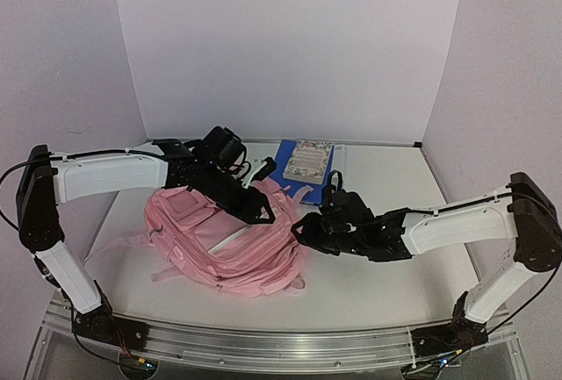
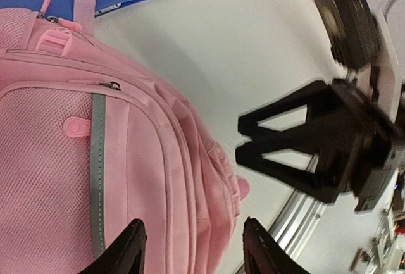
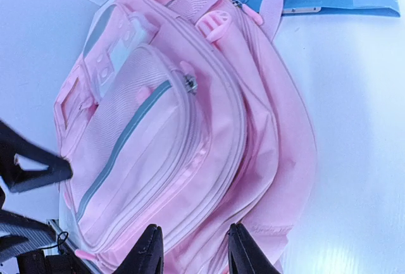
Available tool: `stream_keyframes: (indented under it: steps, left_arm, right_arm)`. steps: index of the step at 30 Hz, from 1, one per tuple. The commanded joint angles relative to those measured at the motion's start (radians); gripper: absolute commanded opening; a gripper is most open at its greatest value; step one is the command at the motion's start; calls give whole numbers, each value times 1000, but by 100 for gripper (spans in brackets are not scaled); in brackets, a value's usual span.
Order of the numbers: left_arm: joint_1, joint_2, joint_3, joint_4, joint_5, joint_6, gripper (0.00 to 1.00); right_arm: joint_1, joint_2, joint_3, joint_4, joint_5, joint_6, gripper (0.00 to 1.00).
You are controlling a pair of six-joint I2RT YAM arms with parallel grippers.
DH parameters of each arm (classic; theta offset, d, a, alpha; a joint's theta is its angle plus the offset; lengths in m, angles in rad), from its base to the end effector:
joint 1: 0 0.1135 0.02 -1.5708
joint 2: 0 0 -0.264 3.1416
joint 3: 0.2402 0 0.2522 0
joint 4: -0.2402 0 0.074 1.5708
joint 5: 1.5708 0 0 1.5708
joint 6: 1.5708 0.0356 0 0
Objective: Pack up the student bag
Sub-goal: Zip the student bag at the center of the board.
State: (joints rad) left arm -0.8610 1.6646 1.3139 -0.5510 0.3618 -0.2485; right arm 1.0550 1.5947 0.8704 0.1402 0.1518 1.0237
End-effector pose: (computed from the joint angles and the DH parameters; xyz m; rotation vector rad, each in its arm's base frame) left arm 0.2263 -0.2827 0.2644 0.9481 2.4463 -0.8865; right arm 0.1727 0.2936 0.1998 0.0589 2.3360 0.9923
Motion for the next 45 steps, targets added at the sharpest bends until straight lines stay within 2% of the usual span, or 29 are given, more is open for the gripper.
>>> stream_keyframes:
  steps: [1,3,7,11,16,20,24,27,32,41,45]
  left_arm:
    - [5,-140,-55,126,-34,-170,63]
    - [23,-194,-80,96,-108,-225,70]
    - [118,-313,-204,50,-181,-360,76]
    - [260,-462,-374,50,-182,-469,81]
    - [386,-582,-521,36,-154,-513,86]
    - [439,-594,-575,60,-104,-516,83]
    - [449,-575,-597,52,-121,-515,78]
    - [449,-582,-629,55,-166,-540,75]
    - [449,-588,-670,119,-150,-551,73]
    - [451,-523,-685,183,-149,-556,63]
    - [451,-482,-685,194,-151,-555,57]
  right_arm:
    - [97,-65,55,-86,74,-38,36]
    - [142,-52,82,-103,76,-46,36]
    - [226,40,197,-161,79,-63,36]
    - [294,182,345,-219,81,-100,39]
    - [336,345,559,-306,74,-212,40]
    - [336,441,680,-377,59,-342,40]
    - [336,530,824,-470,28,-453,40]
    - [336,585,888,-515,36,-493,40]
    - [336,638,934,-533,88,-529,36]
    - [336,702,1011,-533,90,-575,26]
    - [336,715,1011,-533,88,-588,14]
